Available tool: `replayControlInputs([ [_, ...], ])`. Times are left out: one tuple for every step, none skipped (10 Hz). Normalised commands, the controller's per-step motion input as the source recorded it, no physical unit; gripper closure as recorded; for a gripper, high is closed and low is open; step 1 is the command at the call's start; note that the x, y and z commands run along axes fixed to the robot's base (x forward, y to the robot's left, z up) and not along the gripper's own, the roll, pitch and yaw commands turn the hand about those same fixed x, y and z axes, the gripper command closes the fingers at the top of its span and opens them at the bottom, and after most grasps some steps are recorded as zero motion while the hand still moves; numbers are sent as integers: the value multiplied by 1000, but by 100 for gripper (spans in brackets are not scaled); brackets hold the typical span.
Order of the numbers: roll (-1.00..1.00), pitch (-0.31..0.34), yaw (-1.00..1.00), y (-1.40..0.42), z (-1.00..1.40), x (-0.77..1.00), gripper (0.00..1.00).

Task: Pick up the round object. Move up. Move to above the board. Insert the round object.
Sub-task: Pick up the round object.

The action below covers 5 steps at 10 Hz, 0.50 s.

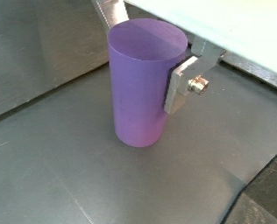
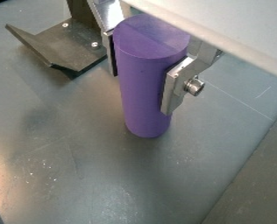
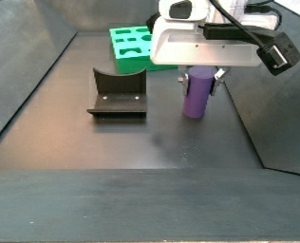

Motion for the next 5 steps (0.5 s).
replayControlInputs([
  [0, 0, 0, 0, 0, 0, 100],
  [0, 0, 0, 0, 0, 0, 100],
  [0, 0, 0, 0, 0, 0, 100],
  [0, 0, 0, 0, 0, 0, 100],
  [0, 0, 0, 0, 0, 0, 100],
])
